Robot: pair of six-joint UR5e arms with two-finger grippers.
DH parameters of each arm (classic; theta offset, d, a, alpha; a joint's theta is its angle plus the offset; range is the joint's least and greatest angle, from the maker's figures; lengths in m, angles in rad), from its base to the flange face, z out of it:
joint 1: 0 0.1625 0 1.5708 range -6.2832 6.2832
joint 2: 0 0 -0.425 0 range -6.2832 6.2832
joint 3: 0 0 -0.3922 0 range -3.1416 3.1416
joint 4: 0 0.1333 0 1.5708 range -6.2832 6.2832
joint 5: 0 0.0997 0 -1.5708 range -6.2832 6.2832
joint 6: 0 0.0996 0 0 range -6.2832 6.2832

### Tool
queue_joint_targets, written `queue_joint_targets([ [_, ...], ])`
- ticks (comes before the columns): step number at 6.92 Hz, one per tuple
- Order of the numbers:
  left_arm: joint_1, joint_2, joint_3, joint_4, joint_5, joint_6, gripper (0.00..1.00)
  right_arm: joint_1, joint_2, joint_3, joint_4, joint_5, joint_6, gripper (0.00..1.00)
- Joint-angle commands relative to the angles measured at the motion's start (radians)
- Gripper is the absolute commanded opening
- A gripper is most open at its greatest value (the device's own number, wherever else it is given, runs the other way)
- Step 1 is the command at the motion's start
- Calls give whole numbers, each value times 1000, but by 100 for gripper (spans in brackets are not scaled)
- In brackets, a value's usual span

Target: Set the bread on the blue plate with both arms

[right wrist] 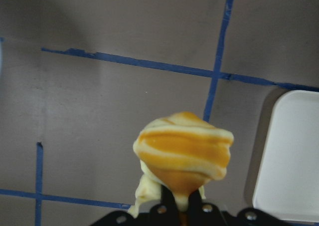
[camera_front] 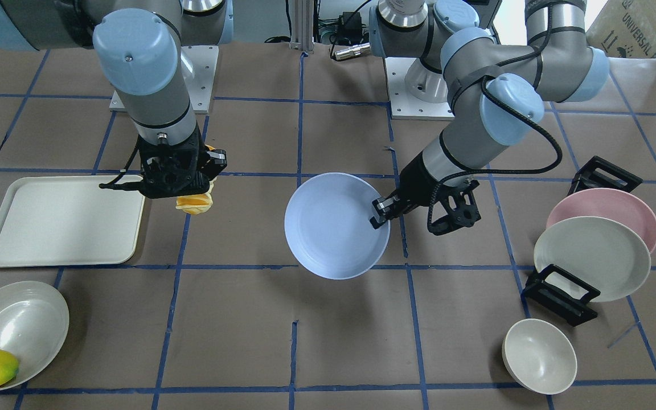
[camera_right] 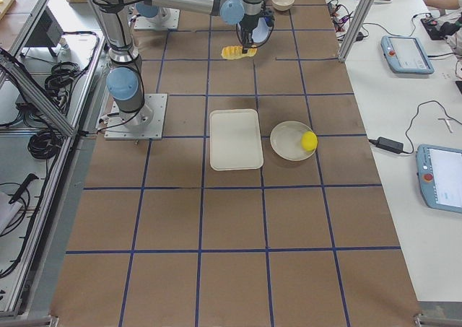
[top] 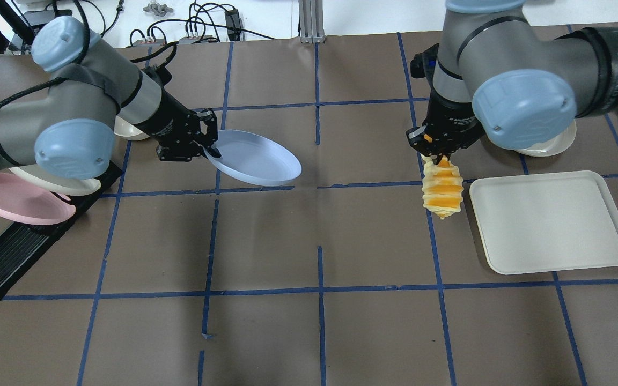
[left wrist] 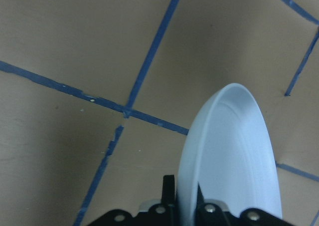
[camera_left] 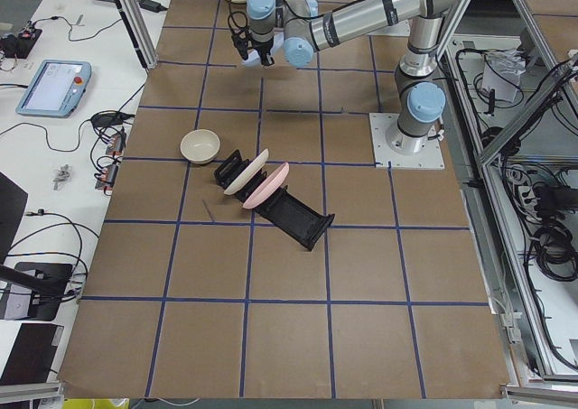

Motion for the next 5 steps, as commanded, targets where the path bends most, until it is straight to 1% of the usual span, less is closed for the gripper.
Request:
queue_joint_targets([
  [1,-31,26,-105,97,-79,-15,1,48,56,8,-86,25,24,9],
  [2,-31,15,-155,152,-79,-9,1,83,63,11,-132,17,49,9],
  [3,-34,-5,-188,221,-82,-9,1,88,77,11,-141,-30,49,9],
  [4,-36,-6,-211,244,-82,-9,1,89,80,11,-145,-38,51,9],
  [5,-37,-6,-219,261,-80,-10,15,95,86,11,-149,-36,72,9],
])
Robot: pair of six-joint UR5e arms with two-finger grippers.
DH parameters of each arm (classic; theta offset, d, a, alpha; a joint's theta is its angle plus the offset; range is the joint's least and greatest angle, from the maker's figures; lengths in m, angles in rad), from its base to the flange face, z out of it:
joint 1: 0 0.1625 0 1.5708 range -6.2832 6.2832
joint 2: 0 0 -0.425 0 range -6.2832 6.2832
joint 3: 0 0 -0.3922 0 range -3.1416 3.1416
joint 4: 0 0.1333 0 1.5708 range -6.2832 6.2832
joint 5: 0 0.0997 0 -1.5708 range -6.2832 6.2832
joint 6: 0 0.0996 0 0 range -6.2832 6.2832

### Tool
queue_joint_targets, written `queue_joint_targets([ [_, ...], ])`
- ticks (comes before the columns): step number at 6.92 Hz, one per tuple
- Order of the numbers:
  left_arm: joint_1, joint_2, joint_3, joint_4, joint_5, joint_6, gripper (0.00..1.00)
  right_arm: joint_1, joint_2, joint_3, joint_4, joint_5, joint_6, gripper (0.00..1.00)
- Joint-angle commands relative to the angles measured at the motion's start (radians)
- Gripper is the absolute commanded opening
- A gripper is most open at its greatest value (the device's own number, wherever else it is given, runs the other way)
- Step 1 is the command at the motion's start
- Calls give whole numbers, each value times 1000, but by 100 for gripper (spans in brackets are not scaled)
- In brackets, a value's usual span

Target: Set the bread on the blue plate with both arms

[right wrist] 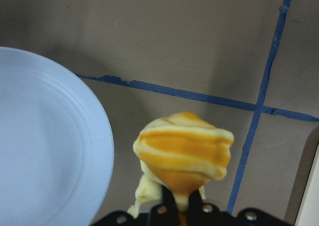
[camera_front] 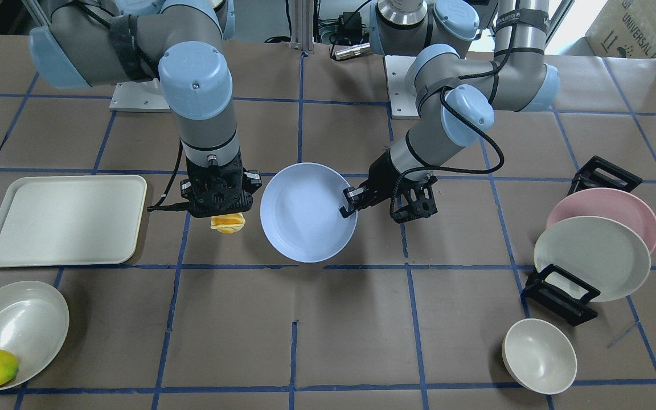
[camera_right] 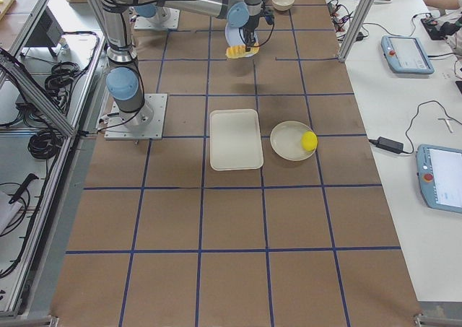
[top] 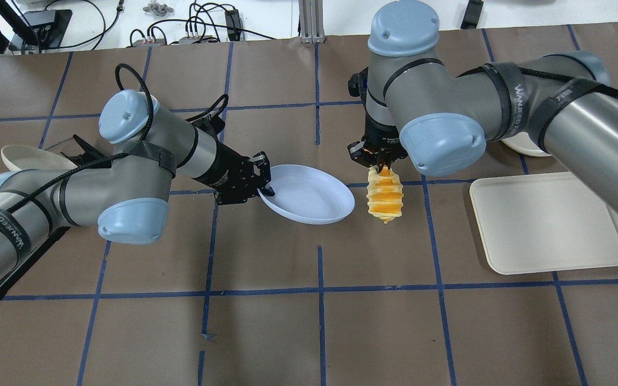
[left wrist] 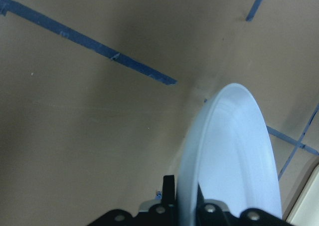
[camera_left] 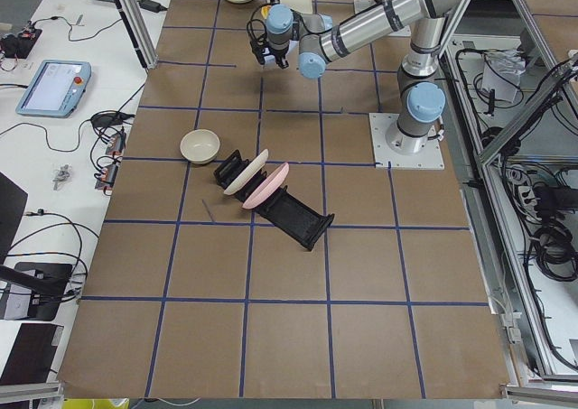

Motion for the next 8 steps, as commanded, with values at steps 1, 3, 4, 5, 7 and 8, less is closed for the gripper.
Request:
queue_joint_targets([
  [1,-1,-12,-21,33,3,7,88,35,20,0,-10,-7,49,9],
  [3,2,-21,-20,36,5,8,100,71,45,0,-51,-15,67,9],
  [4,13,-21,-12,36,2,13,100,72,45,-3,-51,-15,67,9],
  [5,28,-23,-6,35,12,45,100,81,46,-1,-50,-9,67,9],
  [7,202,-23,20,-29,86,335,100,167,98,-4,-91,-12,128,9],
  [8,252,-21,52,-93,168,470,100,193,127,-6,-141,-13,155,9],
])
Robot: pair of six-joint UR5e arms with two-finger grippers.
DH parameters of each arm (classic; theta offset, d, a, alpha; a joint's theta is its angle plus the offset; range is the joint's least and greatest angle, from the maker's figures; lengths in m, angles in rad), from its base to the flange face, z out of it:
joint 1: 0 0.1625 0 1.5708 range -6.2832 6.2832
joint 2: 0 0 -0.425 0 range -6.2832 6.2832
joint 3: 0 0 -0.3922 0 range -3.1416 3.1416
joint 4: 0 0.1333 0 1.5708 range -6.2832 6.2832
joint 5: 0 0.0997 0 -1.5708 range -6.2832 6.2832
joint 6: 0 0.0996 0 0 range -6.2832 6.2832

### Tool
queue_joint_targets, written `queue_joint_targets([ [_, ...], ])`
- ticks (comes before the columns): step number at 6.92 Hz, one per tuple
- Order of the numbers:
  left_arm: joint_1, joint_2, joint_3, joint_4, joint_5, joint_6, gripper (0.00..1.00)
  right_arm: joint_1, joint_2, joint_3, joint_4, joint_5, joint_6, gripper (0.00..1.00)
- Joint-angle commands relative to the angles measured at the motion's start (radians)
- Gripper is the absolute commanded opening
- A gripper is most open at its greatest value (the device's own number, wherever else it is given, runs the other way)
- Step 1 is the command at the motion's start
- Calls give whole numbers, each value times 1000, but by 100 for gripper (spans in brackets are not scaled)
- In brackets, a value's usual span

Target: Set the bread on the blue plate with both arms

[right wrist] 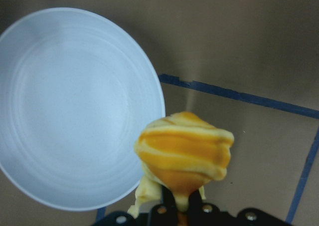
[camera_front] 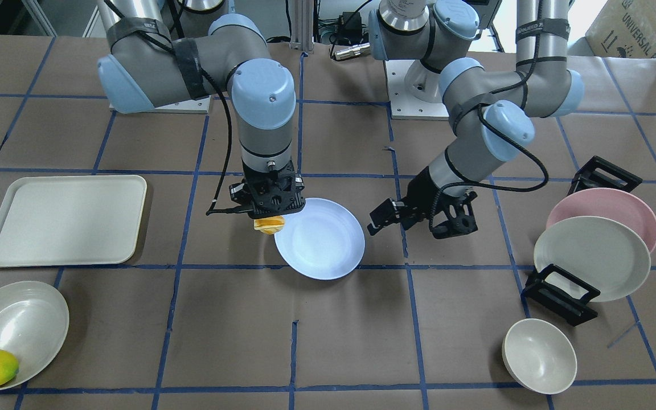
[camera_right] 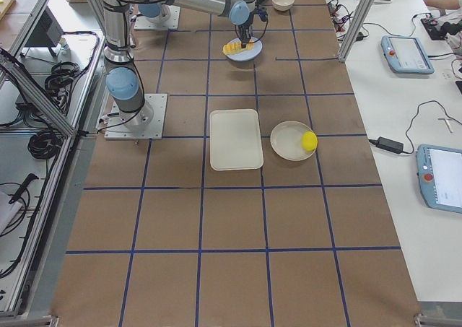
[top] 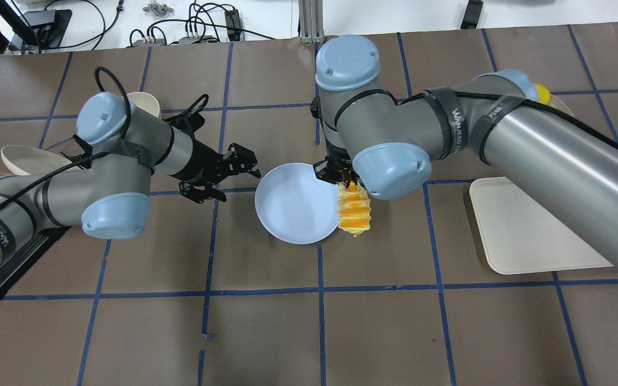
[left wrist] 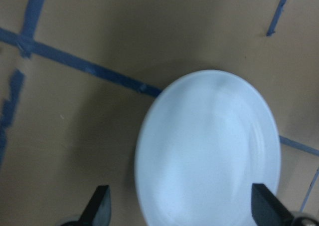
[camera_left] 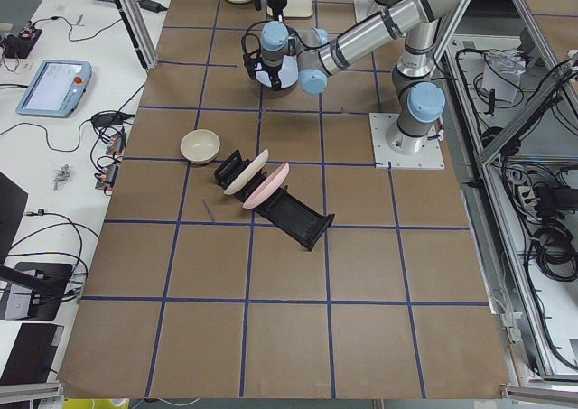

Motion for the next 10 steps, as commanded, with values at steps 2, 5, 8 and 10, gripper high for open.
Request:
queue_joint_targets([
  [2,95,7,207,-350,219,283,100,45,50,-2,-70,1,34,9],
  [5,95,36,543,-876,399,307,100,71,91,-13,-123,11,34,9],
  [8,101,26,731,-1099,523,293,100,91,166,-25,-226,9,35,10],
  [10,80,27,729,-1093,459,287,100,91,177,-47,-211,12,14,75],
])
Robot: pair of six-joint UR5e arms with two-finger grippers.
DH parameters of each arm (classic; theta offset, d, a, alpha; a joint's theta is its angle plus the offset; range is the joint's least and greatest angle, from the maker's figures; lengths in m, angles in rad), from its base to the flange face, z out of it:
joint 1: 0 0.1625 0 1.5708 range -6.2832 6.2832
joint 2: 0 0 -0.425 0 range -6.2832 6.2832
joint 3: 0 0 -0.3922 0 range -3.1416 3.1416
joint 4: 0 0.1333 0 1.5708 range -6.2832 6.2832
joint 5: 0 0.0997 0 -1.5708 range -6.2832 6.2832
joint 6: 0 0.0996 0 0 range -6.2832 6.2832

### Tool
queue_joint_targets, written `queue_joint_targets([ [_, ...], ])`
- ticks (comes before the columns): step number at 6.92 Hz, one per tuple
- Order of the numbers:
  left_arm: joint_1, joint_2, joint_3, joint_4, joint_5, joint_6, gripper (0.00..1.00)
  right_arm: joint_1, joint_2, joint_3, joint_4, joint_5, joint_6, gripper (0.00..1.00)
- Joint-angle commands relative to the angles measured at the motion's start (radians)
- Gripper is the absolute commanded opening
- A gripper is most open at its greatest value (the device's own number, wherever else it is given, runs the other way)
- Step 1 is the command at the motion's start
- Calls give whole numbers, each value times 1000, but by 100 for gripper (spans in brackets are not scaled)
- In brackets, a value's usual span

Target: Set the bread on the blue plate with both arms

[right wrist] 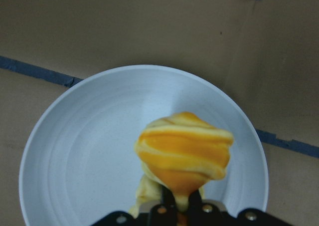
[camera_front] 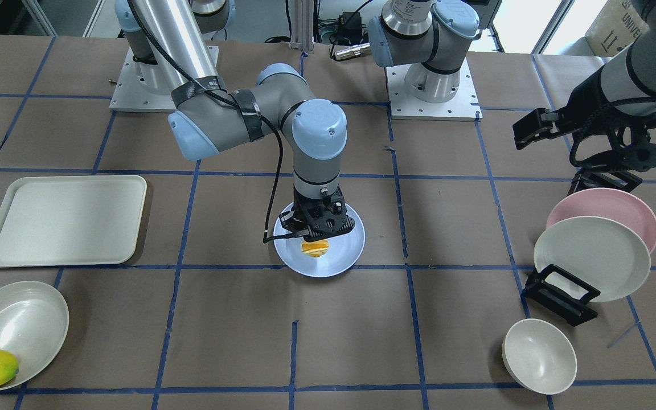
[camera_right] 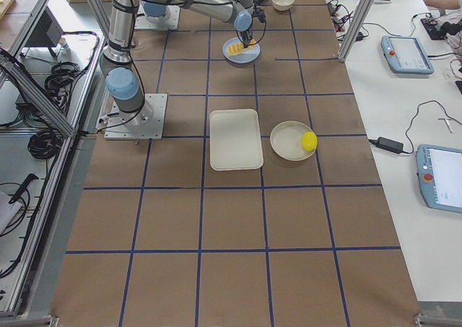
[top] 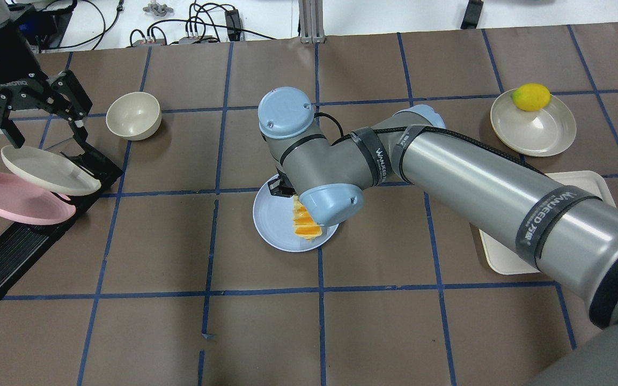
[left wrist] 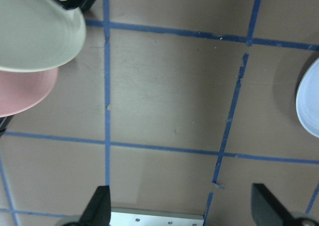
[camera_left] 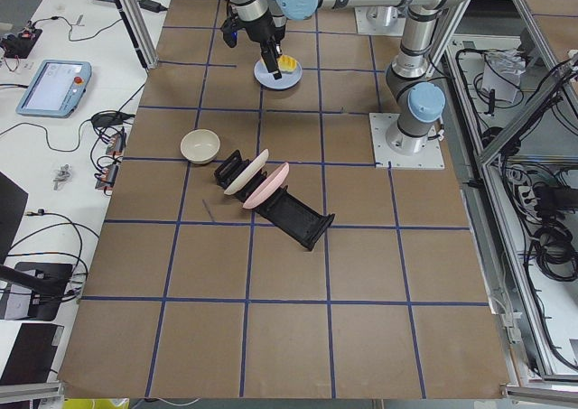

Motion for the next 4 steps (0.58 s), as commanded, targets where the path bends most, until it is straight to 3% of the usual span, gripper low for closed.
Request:
queue_joint_targets([
  [1,-22,22,-5,1,-50,-3,100,-1,11,-10,1,4,-32,100],
  [2,-47,36,-29,4,-51,-4,100,-1,11,-9,1,4,-32,100],
  [4,-145,82,-170,216,-53,-56,100,-1,11,-6,2,4,-34,100],
])
